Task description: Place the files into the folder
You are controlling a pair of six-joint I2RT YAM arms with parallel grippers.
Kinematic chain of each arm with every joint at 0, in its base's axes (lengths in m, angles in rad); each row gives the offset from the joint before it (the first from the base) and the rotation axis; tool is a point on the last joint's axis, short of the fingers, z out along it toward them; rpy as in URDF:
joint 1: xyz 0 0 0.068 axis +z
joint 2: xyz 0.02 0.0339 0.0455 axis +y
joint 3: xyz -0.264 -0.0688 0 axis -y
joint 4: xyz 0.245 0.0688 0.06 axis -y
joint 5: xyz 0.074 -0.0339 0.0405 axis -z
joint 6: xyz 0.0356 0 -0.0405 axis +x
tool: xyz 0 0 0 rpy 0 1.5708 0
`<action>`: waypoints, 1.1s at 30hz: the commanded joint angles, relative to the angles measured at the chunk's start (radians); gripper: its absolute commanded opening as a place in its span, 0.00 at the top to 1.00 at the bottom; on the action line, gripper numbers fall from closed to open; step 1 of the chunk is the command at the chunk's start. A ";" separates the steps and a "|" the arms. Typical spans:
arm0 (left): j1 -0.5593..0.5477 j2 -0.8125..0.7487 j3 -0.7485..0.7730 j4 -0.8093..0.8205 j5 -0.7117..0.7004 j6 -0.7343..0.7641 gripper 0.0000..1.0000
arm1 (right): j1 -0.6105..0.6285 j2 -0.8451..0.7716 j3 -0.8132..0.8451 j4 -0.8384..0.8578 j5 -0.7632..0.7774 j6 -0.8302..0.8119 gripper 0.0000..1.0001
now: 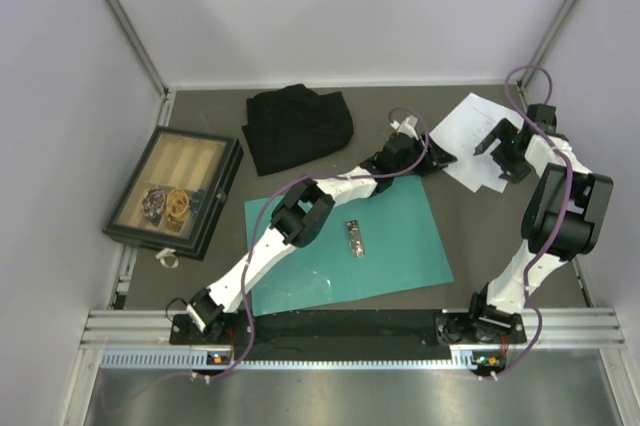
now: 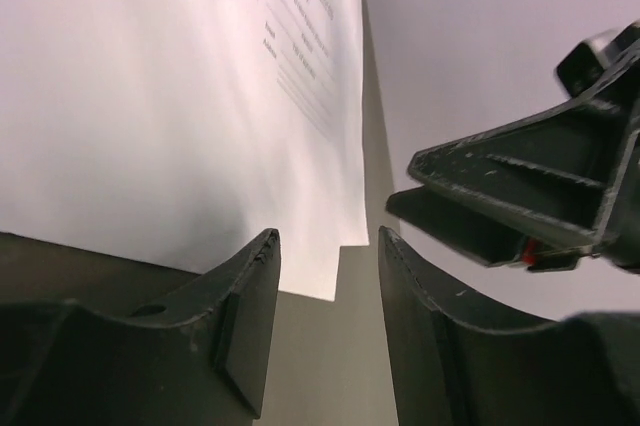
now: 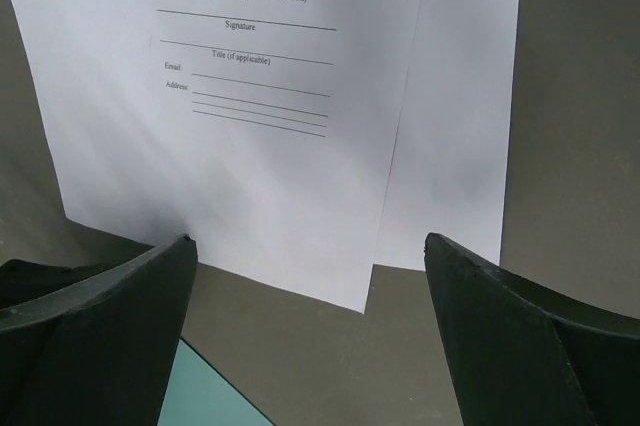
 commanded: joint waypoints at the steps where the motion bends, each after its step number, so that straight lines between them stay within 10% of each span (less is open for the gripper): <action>1: 0.004 -0.007 0.035 0.155 -0.016 -0.067 0.52 | -0.027 0.036 0.054 0.056 -0.040 -0.008 0.05; 9: -0.019 -0.096 -0.045 0.173 -0.011 0.072 0.52 | -0.028 0.061 0.059 0.072 -0.041 0.003 0.06; 19: -0.030 0.085 0.119 0.169 -0.301 -0.198 0.60 | -0.037 0.079 0.022 0.118 -0.083 0.001 0.07; 27: -0.019 0.056 0.073 -0.218 -0.375 -0.360 0.89 | -0.041 0.088 -0.017 0.144 -0.100 0.010 0.07; 33: -0.010 0.065 0.081 -0.296 -0.361 -0.387 0.93 | -0.043 0.095 -0.036 0.181 -0.145 0.009 0.06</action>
